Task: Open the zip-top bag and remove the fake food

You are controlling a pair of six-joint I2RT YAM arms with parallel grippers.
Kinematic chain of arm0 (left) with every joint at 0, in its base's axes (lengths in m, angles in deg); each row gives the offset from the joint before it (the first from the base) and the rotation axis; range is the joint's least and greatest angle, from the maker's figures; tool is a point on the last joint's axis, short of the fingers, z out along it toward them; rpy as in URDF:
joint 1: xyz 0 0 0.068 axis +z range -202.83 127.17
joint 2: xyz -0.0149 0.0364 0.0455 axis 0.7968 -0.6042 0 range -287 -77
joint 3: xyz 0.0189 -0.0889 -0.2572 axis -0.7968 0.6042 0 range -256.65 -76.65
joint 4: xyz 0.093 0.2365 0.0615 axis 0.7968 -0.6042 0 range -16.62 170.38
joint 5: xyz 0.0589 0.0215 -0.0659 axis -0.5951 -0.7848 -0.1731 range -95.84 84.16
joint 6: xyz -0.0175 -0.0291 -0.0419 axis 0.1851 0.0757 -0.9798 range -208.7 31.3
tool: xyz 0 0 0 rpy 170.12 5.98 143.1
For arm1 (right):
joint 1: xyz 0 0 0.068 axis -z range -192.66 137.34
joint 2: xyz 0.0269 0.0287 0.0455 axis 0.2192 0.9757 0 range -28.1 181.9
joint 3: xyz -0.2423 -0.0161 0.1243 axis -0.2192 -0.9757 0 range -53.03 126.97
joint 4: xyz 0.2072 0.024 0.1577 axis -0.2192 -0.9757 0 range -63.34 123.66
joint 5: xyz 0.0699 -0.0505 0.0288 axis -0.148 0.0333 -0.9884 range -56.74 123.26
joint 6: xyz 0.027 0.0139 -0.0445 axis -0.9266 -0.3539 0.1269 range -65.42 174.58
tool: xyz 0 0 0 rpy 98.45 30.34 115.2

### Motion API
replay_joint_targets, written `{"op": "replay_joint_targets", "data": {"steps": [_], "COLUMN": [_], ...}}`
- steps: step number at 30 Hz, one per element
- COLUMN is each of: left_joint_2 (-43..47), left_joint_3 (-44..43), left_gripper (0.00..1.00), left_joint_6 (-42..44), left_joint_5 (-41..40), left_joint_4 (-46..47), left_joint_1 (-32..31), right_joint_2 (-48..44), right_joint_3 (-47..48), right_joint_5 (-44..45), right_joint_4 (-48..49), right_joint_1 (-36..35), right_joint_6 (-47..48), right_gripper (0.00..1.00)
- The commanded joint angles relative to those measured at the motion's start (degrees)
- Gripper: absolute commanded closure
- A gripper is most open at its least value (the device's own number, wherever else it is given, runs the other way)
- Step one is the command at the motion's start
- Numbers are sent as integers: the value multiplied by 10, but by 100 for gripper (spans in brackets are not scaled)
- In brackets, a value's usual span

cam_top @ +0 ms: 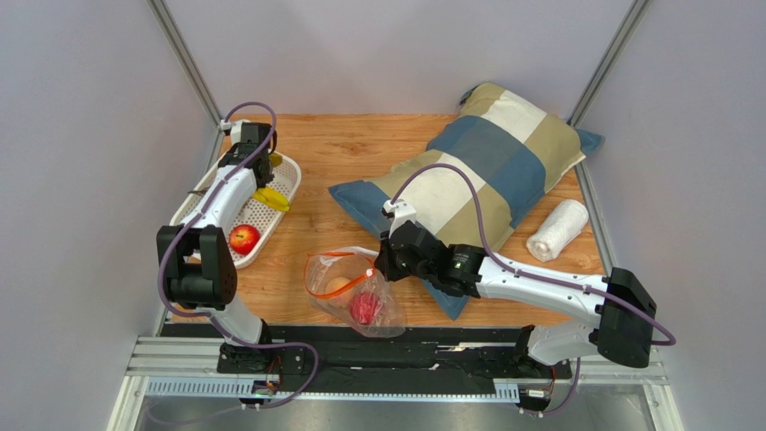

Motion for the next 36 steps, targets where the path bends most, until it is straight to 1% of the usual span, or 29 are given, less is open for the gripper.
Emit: {"op": "replay_joint_targets", "data": {"steps": [1, 2, 4, 5, 6, 7, 8, 9, 10, 14, 16, 17, 18, 19, 20, 21, 22, 23, 24, 25, 28, 29, 30, 31, 32, 33, 34, 35, 36], "left_joint_2": [-31, -38, -58, -63, -65, -62, -57, -40, -30, 33, 61, 91, 108, 125, 163, 181, 200, 238, 257, 276, 348, 390, 413, 455, 478, 499, 539, 559, 577], "left_joint_3": [17, 11, -14, -25, -41, -45, -43, -41, -39, -29, -22, -13, -6, 13, 24, 36, 62, 76, 90, 113, 139, 147, 156, 173, 182, 192, 208, 216, 225], "left_gripper": [98, 86, 67, 55, 45, 37, 23, 3, 1, 1, 1, 1, 1, 2, 4, 7, 10, 15, 19, 26, 27, 27, 27, 29, 30, 32, 34, 35, 37], "left_joint_6": [26, 17, -11, -20, -31, -31, -31, -35, -37, -48, -46, -45, -48, -49, -48, -45, -45, -41, -36, -32, -7, -3, -5, -10, -22, -27, -34, -50, -56], "left_joint_5": [22, 31, 66, 67, 62, 64, 66, 70, 74, 91, 123, 140, 171, 191, 216, 279, 319, 365, 458, 490, 516, 517, 534, 542, 552, 580, 593, 607, 655], "left_joint_4": [24, 14, -26, -42, -57, -67, -66, -66, -65, -75, -75, -75, -75, -73, -69, -59, -54, -47, -31, -27, -45, -50, -49, -48, -39, -34, -31, -19, -7], "left_joint_1": [27, 46, 62, 67, 69, 69, 69, 68, 69, 69, 68, 68, 67, 65, 64, 63, 62, 62, 59, 52, -13, -52, -69, -83, -98, -114, -120, -125, -133], "right_joint_2": [-15, -15, -20, -21, -23, -24, -25, -25, -25, -16, -13, -11, -9, -8, -8, -7, -7, -4, -3, -1, 4, 7, 7, 7, 9, 10, 10, 12, 14], "right_joint_3": [10, 10, 5, 4, 4, 3, 3, 2, 3, 10, 14, 15, 16, 17, 19, 20, 22, 27, 29, 32, 41, 43, 46, 47, 47, 48, 52, 54, 54], "right_joint_5": [5, 4, 3, 3, 3, 1, 2, 2, 1, -4, -2, 0, 1, 1, 1, 2, 2, 4, 6, 8, 11, 12, 14, 15, 17, 18, 20, 22, 23], "right_joint_4": [9, 10, 11, 12, 12, 12, 11, 14, 15, 15, 11, 9, 8, 8, 7, 8, 7, 4, 3, 1, -3, -4, -6, -7, -8, -8, -7, -7, -7], "right_joint_1": [2, 2, 2, 2, 2, 2, 3, 2, 2, 1, 2, 2, 1, 2, 2, 2, 2, 1, 2, 2, 2, 2, 2, 1, 2, 3, 3, 3, 3], "right_joint_6": [7, 7, 5, 4, 3, 2, 2, 2, 0, 0, 0, -1, 0, 0, 1, 1, 2, 3, 5, 6, 9, 9, 11, 13, 13, 14, 16, 17, 19], "right_gripper": [100, 100, 100, 100, 100, 100, 100, 100, 100, 100, 100, 100, 100, 100, 100, 100, 100, 100, 100, 100, 100, 100, 100, 100, 100, 100, 100, 100, 100]}}
